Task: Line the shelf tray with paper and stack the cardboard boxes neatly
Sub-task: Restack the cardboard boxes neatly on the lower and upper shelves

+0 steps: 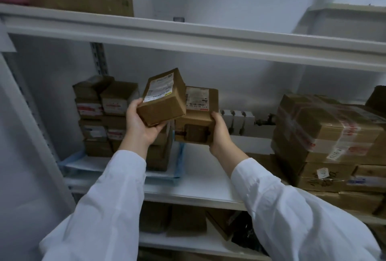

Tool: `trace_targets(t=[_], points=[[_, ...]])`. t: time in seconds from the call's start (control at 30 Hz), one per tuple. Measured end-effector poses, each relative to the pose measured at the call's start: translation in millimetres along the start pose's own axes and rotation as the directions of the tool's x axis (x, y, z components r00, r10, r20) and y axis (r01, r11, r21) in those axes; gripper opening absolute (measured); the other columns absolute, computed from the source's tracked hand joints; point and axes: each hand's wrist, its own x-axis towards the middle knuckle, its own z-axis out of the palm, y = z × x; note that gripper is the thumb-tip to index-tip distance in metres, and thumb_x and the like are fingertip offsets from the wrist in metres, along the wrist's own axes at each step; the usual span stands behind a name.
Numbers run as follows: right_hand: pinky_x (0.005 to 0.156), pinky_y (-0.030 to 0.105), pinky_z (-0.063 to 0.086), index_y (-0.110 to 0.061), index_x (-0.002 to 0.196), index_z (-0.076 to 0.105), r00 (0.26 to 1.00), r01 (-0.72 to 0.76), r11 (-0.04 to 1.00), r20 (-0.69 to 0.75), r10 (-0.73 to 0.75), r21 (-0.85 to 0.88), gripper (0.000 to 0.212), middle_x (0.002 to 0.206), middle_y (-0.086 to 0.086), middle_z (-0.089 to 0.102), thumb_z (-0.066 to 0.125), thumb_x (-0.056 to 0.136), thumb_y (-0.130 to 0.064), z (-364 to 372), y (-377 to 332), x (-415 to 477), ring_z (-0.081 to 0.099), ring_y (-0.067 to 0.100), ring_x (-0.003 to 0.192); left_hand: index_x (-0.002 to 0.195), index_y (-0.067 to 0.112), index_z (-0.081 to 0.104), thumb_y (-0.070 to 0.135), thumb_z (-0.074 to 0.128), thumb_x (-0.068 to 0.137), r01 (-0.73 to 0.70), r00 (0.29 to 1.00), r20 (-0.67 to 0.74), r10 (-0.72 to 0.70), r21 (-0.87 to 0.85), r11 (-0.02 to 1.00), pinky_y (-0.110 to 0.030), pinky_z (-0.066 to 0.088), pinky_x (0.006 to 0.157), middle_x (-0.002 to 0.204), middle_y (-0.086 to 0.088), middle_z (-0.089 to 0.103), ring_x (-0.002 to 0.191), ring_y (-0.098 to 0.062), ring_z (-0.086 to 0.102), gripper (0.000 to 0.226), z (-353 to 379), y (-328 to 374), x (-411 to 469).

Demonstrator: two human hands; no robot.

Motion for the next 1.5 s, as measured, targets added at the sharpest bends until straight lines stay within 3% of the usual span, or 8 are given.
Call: trace_targets(t=[0.3,0.47,0.73,1.0,1.13,1.23,1.37,1.5], points=[[0.095,0.048,0.051,-0.022,0.130,0.050,0.998,-0.017,0.999,0.057,0.020,-0.048,0.049,0.117,0.010,0.067,0.046,0.091,-0.051,73,24,18,0.066,0.027,0.103,0.097,0.012,0.056,0.032,0.051,0.094,-0.084,0.996,0.001,0.086,0.244,0.966,-0.042,0.054,0.084,0.096,-0.014,0.066,0.094,-0.027,0.064,0.021,5,61,12],[0.096,0.050,0.050,-0.026,0.141,0.041,0.998,-0.027,0.992,0.059,0.034,-0.124,0.078,0.126,0.008,0.062,0.050,0.074,-0.065,100,45,58,0.064,0.029,0.108,0.090,0.016,0.057,0.035,0.046,0.097,-0.103,0.990,-0.041,0.135,0.443,0.891,-0.035,0.054,0.079,0.091,-0.007,0.066,0.086,-0.021,0.062,0.024,2,81,40],[0.096,0.051,0.048,-0.028,0.136,0.044,0.995,-0.085,0.969,0.035,0.095,-0.232,0.087,0.123,0.007,0.062,0.042,0.062,-0.073,122,57,98,0.061,0.031,0.109,0.129,0.013,0.051,0.048,0.051,0.089,-0.024,0.982,-0.122,0.142,0.669,0.743,-0.042,0.049,0.097,0.122,-0.007,0.060,0.109,-0.028,0.057,0.052,-5,86,74],[0.103,0.050,0.044,-0.020,0.130,0.050,0.980,-0.141,0.940,0.089,0.177,-0.312,0.064,0.125,0.012,0.062,0.032,0.090,-0.066,128,42,63,0.058,0.032,0.114,0.127,0.008,0.049,0.056,0.037,0.094,-0.040,0.969,-0.115,0.218,0.799,0.599,-0.037,0.045,0.096,0.113,-0.006,0.056,0.106,-0.028,0.055,0.059,-9,80,93],[0.103,0.050,0.043,-0.023,0.137,0.045,0.972,-0.157,0.933,0.117,0.204,-0.325,0.067,0.130,0.011,0.058,0.035,0.088,-0.068,126,42,62,0.056,0.031,0.116,0.137,0.008,0.040,0.058,0.026,0.095,0.019,0.969,-0.152,0.196,0.835,0.550,-0.035,0.041,0.093,0.135,-0.011,0.049,0.119,-0.031,0.049,0.067,-11,77,97],[0.101,0.047,0.046,-0.019,0.130,0.051,0.967,-0.164,0.936,0.138,0.215,-0.311,0.060,0.122,0.012,0.063,0.037,0.091,-0.063,123,39,65,0.060,0.029,0.104,0.144,0.010,0.032,0.066,0.019,0.092,0.092,0.972,-0.196,0.132,0.826,0.556,-0.042,0.038,0.107,0.145,-0.012,0.042,0.128,-0.033,0.044,0.078,-13,74,99],[0.098,0.043,0.048,-0.018,0.130,0.053,0.960,-0.170,0.934,0.162,0.229,-0.314,0.065,0.114,0.011,0.065,0.036,0.090,-0.066,121,40,62,0.062,0.025,0.092,0.146,0.016,0.031,0.076,0.019,0.084,0.092,0.979,-0.184,0.094,0.796,0.598,-0.048,0.036,0.109,0.147,-0.011,0.041,0.129,-0.034,0.044,0.087,-16,69,97],[0.091,0.044,0.047,-0.021,0.139,0.044,0.945,-0.183,0.951,0.221,0.240,-0.247,0.077,0.130,0.013,0.059,0.032,0.085,-0.074,121,41,53,0.059,0.029,0.114,0.149,0.022,0.025,0.082,0.024,0.076,0.051,0.977,-0.185,0.110,0.695,0.718,-0.051,0.033,0.110,0.150,-0.010,0.036,0.132,-0.034,0.040,0.095,-25,65,103]])
